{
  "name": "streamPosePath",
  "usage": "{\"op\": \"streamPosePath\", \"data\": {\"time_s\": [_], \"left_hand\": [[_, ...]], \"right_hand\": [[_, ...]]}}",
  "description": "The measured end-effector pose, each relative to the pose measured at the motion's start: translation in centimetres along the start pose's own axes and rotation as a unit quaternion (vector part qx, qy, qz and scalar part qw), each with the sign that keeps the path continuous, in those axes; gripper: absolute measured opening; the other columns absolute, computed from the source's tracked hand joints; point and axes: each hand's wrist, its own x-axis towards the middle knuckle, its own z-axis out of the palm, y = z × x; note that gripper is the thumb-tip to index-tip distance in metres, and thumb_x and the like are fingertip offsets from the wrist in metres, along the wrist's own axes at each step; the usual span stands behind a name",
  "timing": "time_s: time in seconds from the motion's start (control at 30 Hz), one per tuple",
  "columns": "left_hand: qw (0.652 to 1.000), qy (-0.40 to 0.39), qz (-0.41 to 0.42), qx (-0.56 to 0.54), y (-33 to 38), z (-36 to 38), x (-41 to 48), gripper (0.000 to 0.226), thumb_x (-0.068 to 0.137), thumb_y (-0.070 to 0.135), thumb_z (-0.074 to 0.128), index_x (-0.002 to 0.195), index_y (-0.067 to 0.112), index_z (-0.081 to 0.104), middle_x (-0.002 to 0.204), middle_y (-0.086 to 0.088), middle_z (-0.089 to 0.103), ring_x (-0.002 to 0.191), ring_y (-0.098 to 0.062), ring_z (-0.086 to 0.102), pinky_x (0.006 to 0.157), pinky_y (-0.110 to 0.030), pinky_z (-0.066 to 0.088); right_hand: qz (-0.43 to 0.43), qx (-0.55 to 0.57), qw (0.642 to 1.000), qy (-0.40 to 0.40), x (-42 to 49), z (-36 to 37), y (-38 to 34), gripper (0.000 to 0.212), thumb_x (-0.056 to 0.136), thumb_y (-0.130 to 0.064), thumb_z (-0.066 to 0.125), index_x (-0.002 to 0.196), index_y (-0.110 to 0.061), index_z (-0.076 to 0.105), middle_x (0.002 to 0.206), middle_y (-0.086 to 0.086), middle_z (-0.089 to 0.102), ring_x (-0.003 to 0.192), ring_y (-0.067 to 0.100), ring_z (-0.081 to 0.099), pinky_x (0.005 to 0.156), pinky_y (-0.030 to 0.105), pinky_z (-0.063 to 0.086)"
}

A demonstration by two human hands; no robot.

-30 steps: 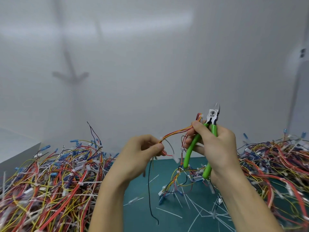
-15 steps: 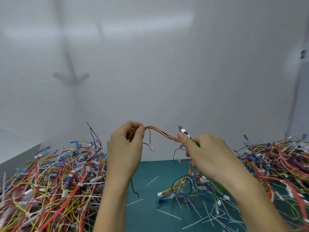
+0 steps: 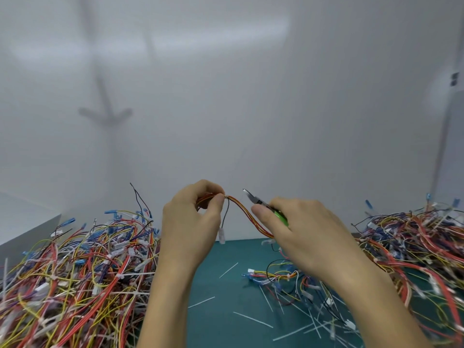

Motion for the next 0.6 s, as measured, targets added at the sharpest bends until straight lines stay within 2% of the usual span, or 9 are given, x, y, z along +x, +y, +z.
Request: {"op": "streamPosePath", "data": {"time_s": [0.17, 0.37, 0.6], "left_hand": [[0.999, -0.031, 0.037, -0.011, 1.1, -0.3, -0.3, 0.015, 0.086, 0.012, 0.067, 0.078, 0.024, 0.071, 0.079, 0.010, 0.069, 0.081, -0.002, 0.062, 0.071, -0.009, 0.043], [0.997, -0.050, 0.057, -0.011, 1.6, -0.4, -0.4, 0.016, 0.087, 0.009, 0.067, 0.079, 0.022, 0.072, 0.080, 0.007, 0.069, 0.083, -0.003, 0.062, 0.072, -0.006, 0.041], [0.996, -0.058, 0.065, -0.014, 1.7, -0.6, -0.4, 0.017, 0.087, 0.009, 0.067, 0.079, 0.024, 0.071, 0.082, 0.007, 0.070, 0.086, -0.004, 0.063, 0.077, -0.011, 0.045]], "right_hand": [[-0.019, -0.006, 1.000, 0.006, 0.1, 0.4, 0.2, 0.063, 0.085, -0.075, 0.017, 0.076, -0.022, 0.050, 0.067, -0.005, 0.055, 0.071, 0.019, 0.054, 0.055, 0.032, 0.035], [-0.030, -0.009, 0.999, 0.023, 0.1, 0.4, 0.3, 0.063, 0.085, -0.076, 0.018, 0.080, -0.024, 0.052, 0.067, -0.004, 0.056, 0.072, 0.019, 0.055, 0.056, 0.031, 0.037], [-0.029, -0.019, 0.999, 0.031, 0.1, 0.2, 0.3, 0.065, 0.081, -0.079, 0.016, 0.084, -0.027, 0.055, 0.069, -0.003, 0.058, 0.075, 0.023, 0.057, 0.059, 0.031, 0.039]]}}
